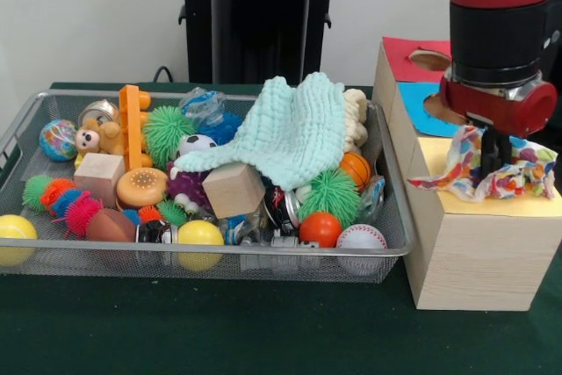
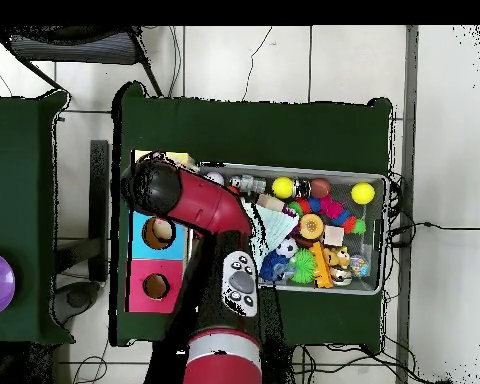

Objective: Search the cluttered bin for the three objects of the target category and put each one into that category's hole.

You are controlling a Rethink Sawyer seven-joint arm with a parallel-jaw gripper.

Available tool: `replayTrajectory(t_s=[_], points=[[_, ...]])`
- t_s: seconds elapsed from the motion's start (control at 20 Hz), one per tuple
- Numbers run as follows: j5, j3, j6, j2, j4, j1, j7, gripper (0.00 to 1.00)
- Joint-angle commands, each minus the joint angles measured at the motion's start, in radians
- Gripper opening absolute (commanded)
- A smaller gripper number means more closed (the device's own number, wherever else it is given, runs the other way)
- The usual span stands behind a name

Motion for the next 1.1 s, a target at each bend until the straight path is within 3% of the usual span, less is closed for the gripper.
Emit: replayTrajectory(t_s=[0.05, 0.3, 0.7, 0.9, 1.1], points=[[0.044, 0.201, -0.011, 0.045, 0.14, -0.08, 0.057, 0.0], [0.014, 0.212, -0.026, 0.056, 0.127, -0.09, 0.065, 0.0], [-0.032, 0.135, 0.027, 0.075, 0.068, -0.051, 0.086, 0.0], [-0.086, 0.051, 0.063, 0.114, -0.001, -0.014, 0.076, 0.0], [-0.178, -0.071, 0.173, 0.137, -0.071, 0.033, 0.064, 0.0]])
